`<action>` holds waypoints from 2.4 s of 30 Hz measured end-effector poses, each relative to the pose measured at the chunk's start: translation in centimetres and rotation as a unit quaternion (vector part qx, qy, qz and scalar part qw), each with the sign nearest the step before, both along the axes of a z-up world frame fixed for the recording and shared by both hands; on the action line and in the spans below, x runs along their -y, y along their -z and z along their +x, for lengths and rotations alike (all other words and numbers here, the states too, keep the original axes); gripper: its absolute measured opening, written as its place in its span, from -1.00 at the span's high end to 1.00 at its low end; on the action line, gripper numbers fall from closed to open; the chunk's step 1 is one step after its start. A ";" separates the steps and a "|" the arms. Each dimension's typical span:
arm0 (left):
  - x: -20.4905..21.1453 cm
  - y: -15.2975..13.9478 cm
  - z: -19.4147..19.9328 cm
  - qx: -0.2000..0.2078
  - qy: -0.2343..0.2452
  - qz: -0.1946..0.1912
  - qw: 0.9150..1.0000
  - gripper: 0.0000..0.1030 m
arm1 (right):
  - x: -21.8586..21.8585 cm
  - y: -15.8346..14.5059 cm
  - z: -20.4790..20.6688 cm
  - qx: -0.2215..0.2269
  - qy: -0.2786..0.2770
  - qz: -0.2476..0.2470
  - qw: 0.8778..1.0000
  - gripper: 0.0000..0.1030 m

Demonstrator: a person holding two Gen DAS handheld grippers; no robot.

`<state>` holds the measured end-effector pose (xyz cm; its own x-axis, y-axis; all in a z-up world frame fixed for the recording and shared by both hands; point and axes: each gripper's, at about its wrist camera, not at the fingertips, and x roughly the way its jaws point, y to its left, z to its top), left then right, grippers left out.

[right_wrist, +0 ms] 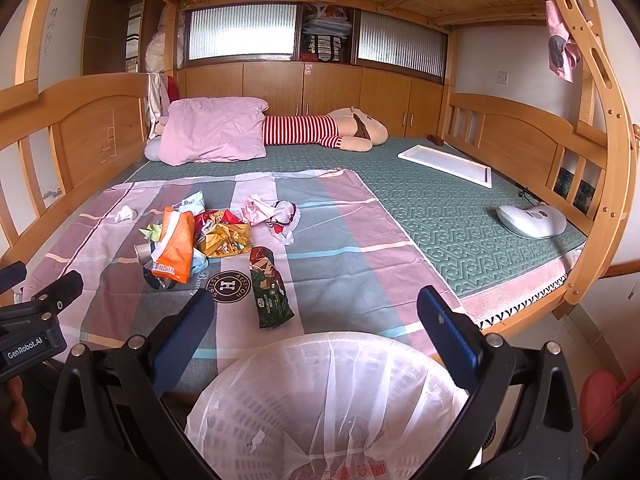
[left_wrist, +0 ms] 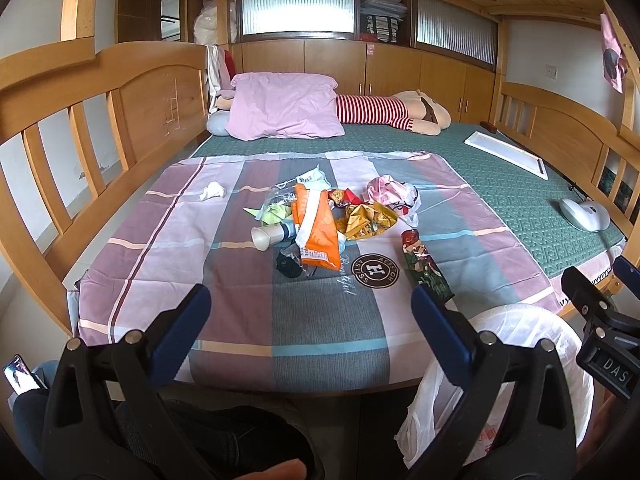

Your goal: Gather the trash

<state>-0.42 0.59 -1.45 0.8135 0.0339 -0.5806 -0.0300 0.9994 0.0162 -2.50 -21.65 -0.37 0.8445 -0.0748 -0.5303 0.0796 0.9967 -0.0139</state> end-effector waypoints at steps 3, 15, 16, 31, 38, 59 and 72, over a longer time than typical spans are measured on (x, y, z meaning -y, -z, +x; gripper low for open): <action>0.0 0.2 0.1 -0.002 -0.001 0.000 1.000 -0.93 | -0.1 0.0 0.0 0.000 0.000 -0.001 1.000 -0.94; 0.0 0.2 0.1 -0.003 -0.001 0.000 1.000 -0.93 | -0.5 -0.2 -0.1 0.009 -0.005 -0.002 1.000 -0.94; 0.0 0.2 0.1 -0.003 -0.001 -0.001 1.000 -0.93 | -0.4 -0.3 -0.1 0.009 -0.005 -0.003 1.000 -0.94; -0.1 0.2 0.2 -0.003 -0.001 -0.001 1.000 -0.93 | -0.5 -0.9 -0.2 0.023 -0.005 -0.003 1.000 -0.94; -0.2 0.2 0.1 -0.003 -0.001 -0.001 1.000 -0.93 | -0.5 -1.1 -0.1 0.027 -0.005 -0.001 1.000 -0.94; -0.3 0.2 0.1 -0.005 -0.003 -0.003 1.000 -0.93 | -0.5 -1.0 0.1 0.021 -0.004 0.004 1.000 -0.94; -0.4 0.4 -0.2 -0.003 -0.004 -0.004 1.000 -0.93 | -0.5 -1.1 -0.3 0.023 -0.002 0.006 1.000 -0.94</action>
<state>-0.58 1.03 -1.86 0.8097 0.0353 -0.5858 -0.0375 0.9993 0.0083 -2.77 -21.11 0.77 0.8681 -0.0660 -0.4920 0.0765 0.9971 0.0011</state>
